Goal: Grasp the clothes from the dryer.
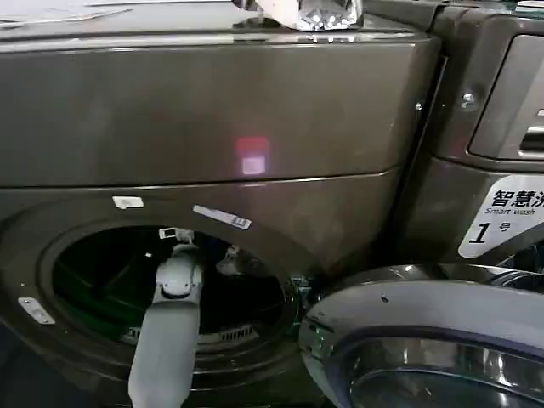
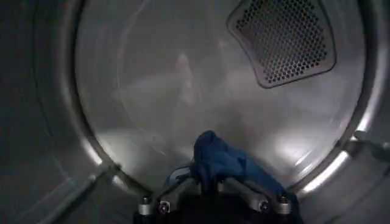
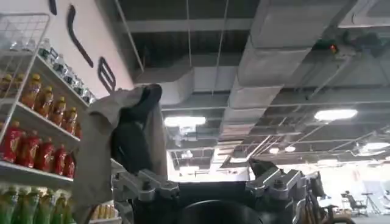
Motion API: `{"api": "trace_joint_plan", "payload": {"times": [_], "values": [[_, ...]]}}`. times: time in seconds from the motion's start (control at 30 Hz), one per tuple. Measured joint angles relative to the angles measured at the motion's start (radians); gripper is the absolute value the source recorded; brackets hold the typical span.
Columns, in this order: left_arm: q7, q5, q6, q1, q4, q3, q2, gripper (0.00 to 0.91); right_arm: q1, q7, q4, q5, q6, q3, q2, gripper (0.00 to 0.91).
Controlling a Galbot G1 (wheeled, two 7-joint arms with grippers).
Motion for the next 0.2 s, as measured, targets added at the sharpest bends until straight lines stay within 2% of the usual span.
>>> {"api": "trace_joint_plan", "payload": {"times": [0.2], "values": [[0.002,0.002,0.0,-0.003,0.0,0.0,-0.004,0.0,-0.002,0.001,0.0,0.0,0.0,0.002,0.001,0.907]]}}
